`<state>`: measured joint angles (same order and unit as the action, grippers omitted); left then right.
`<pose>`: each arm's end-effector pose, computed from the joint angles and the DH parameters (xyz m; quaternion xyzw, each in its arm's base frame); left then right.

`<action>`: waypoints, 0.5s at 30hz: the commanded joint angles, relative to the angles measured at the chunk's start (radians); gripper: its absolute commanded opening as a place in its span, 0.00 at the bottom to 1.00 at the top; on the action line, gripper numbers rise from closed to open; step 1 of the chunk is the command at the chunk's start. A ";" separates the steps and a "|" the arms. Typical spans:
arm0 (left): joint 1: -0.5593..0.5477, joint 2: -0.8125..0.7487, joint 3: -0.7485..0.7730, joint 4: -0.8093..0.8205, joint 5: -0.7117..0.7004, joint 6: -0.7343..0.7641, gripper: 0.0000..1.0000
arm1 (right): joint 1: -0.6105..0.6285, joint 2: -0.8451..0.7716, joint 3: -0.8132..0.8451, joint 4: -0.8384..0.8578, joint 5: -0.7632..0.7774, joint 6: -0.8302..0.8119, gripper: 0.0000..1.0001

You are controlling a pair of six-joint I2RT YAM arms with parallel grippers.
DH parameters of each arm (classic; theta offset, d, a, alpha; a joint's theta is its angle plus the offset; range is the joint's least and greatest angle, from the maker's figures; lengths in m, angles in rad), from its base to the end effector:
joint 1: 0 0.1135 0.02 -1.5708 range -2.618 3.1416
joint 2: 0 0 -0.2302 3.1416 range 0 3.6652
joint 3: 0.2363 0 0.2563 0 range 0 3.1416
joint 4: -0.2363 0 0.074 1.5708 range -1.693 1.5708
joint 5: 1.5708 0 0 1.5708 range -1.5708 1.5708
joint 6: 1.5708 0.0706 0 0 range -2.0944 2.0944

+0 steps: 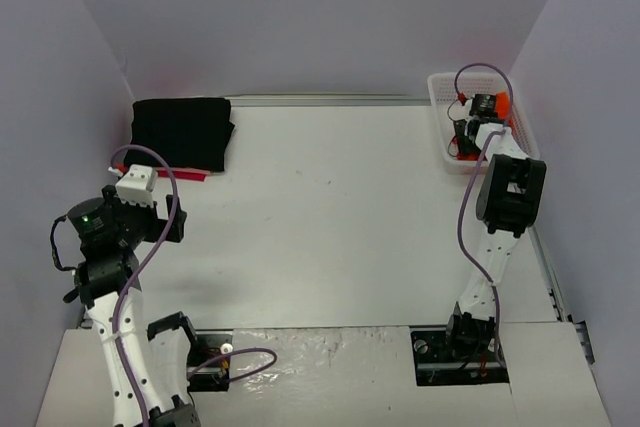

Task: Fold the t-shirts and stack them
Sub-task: Grab crumpled tshirt from bin with the right arm

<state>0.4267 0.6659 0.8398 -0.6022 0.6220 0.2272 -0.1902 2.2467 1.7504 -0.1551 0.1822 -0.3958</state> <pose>0.1932 0.0426 0.3034 0.0849 0.8134 -0.0785 0.5702 0.5139 -0.1120 0.1402 -0.0514 0.8919 -0.2057 0.3995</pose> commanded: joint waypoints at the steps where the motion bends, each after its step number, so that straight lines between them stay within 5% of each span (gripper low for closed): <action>1: 0.009 0.004 0.010 0.004 0.015 0.008 0.94 | -0.008 0.043 0.031 -0.066 -0.024 0.011 0.59; 3: 0.010 0.006 0.012 0.004 0.015 0.008 0.94 | -0.012 0.044 0.029 -0.067 -0.024 0.009 0.25; 4: 0.011 0.008 0.012 0.004 0.015 0.008 0.94 | -0.012 0.037 0.031 -0.069 -0.026 0.008 0.00; 15: 0.011 0.003 0.010 0.002 0.022 0.011 0.94 | 0.035 -0.323 -0.107 -0.087 -0.125 0.015 0.00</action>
<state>0.4278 0.6746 0.8398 -0.6022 0.6250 0.2272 -0.1879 2.1212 1.6623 -0.2024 0.0971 -0.3916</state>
